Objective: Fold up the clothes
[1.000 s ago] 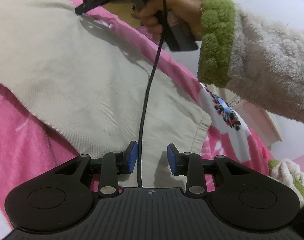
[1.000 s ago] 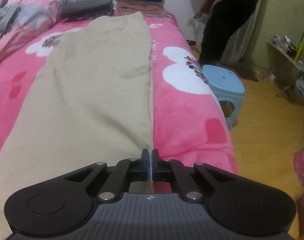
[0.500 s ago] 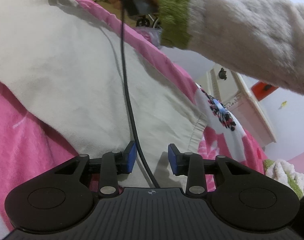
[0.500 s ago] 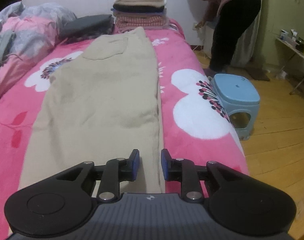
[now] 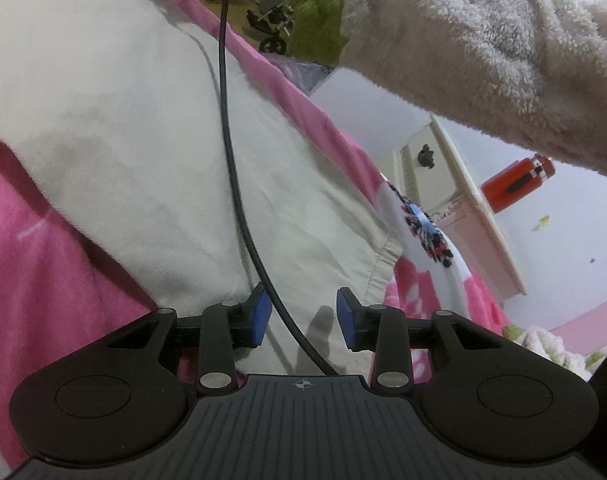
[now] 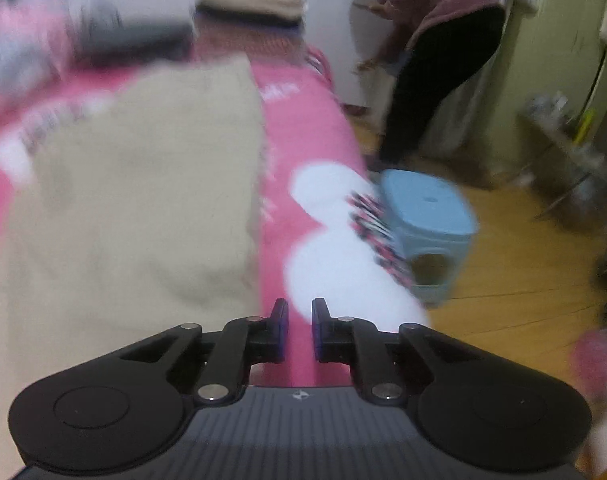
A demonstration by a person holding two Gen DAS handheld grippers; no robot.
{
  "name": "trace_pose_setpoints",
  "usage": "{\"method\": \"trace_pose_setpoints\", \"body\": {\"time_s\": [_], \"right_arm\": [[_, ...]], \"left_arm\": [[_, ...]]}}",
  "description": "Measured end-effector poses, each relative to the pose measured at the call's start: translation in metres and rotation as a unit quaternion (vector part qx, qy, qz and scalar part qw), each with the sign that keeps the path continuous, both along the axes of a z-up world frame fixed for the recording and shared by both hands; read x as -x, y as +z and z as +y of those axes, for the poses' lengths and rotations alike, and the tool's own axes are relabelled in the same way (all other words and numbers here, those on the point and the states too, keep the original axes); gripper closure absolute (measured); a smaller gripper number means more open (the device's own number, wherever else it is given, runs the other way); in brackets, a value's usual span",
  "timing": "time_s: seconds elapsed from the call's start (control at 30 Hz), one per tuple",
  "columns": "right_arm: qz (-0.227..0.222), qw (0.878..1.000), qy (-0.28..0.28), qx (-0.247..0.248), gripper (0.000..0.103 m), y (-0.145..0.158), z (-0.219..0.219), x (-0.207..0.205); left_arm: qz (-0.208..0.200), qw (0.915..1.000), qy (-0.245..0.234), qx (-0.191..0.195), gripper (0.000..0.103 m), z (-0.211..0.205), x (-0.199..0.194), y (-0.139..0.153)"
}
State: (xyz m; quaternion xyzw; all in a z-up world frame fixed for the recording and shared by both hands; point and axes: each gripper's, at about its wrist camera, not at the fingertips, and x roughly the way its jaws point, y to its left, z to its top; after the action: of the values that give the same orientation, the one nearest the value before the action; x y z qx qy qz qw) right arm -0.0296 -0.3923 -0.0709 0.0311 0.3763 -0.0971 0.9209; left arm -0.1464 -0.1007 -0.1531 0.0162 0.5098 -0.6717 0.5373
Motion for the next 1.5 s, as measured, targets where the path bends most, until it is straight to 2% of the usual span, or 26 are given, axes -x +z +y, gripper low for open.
{"method": "trace_pose_setpoints", "body": {"time_s": [0.13,0.2,0.23,0.3,0.33,0.43,0.53,0.67,0.7,0.83,0.87,0.9,0.97,1.0,1.03,1.07,1.1,1.33,1.37,1.43,1.5], "right_arm": [[-0.028,0.997,-0.005,-0.076,0.069,0.011,-0.010,-0.016],[-0.016,0.996,-0.008,-0.089,0.068,0.005,-0.011,-0.029],[-0.002,0.996,-0.006,-0.089,0.068,-0.001,-0.012,-0.034],[0.027,0.996,-0.004,-0.087,0.096,-0.015,-0.014,-0.045],[0.018,0.997,-0.011,-0.072,0.103,-0.016,-0.013,-0.046],[-0.002,0.998,-0.030,-0.047,0.103,-0.018,-0.011,-0.046],[0.023,0.999,-0.030,-0.019,0.103,-0.036,-0.013,-0.051],[-0.035,0.996,-0.040,-0.067,0.102,-0.012,-0.017,-0.031],[-0.047,0.995,-0.040,-0.079,0.101,-0.006,-0.018,-0.025],[-0.078,0.985,-0.041,-0.146,0.077,0.009,-0.032,-0.011],[-0.066,0.984,-0.030,-0.161,0.069,0.006,-0.032,-0.013],[-0.052,0.983,-0.017,-0.175,0.066,0.003,-0.032,-0.016],[-0.016,0.989,0.001,-0.148,0.067,-0.007,-0.023,-0.024],[0.002,0.991,0.010,-0.133,0.071,-0.013,-0.019,-0.028],[0.020,0.993,0.019,-0.117,0.089,-0.018,-0.014,-0.032],[0.018,0.993,0.021,-0.115,0.098,-0.021,-0.013,-0.032],[0.008,0.993,0.018,-0.116,0.099,-0.021,-0.014,-0.033],[-0.004,0.993,-0.002,-0.119,0.100,-0.036,-0.022,-0.035],[-0.008,0.992,-0.010,-0.124,0.098,-0.033,-0.023,-0.033],[-0.016,0.994,-0.029,-0.107,0.084,-0.021,-0.023,-0.024],[-0.041,0.995,-0.041,-0.083,0.083,0.003,-0.025,0.000]], "left_arm": [[0.018,0.9998,0.000,0.003,0.068,0.001,-0.004,-0.003],[0.025,0.9997,0.000,0.005,0.068,0.002,-0.006,-0.005],[0.028,0.9996,0.000,0.006,0.068,0.002,-0.006,-0.005],[0.033,0.9994,0.001,0.008,0.068,0.003,-0.007,-0.006],[0.035,0.9993,0.001,0.009,0.068,0.003,-0.007,-0.007],[0.044,0.9990,0.003,0.010,0.068,0.003,-0.008,-0.008],[0.047,0.9989,0.001,0.007,0.068,0.002,-0.009,-0.008],[0.050,0.9987,0.002,0.007,0.068,0.004,-0.008,-0.011],[0.050,0.9987,0.002,0.008,0.068,0.004,-0.007,-0.012],[0.048,0.9988,0.002,0.011,0.068,0.005,-0.005,-0.013],[0.047,0.9988,0.002,0.011,0.068,0.005,-0.005,-0.014],[0.046,0.9989,0.002,0.011,0.068,0.005,-0.005,-0.015],[0.044,0.9990,0.001,0.011,0.068,0.005,-0.004,-0.014],[0.043,0.9990,0.001,0.011,0.068,0.006,-0.004,-0.014],[0.041,0.9991,0.000,0.011,0.068,0.006,-0.004,-0.014],[0.040,0.9991,0.000,0.011,0.068,0.006,-0.004,-0.014],[0.039,0.9992,0.000,0.011,0.068,0.006,-0.003,-0.013],[0.029,0.9995,-0.004,0.007,0.068,0.004,-0.001,-0.010],[0.027,0.9996,-0.004,0.006,0.068,0.004,0.000,-0.009],[0.022,0.9997,-0.004,0.003,0.068,0.004,0.001,-0.008],[0.016,0.9999,-0.002,0.001,0.066,0.004,0.003,-0.006]]}}
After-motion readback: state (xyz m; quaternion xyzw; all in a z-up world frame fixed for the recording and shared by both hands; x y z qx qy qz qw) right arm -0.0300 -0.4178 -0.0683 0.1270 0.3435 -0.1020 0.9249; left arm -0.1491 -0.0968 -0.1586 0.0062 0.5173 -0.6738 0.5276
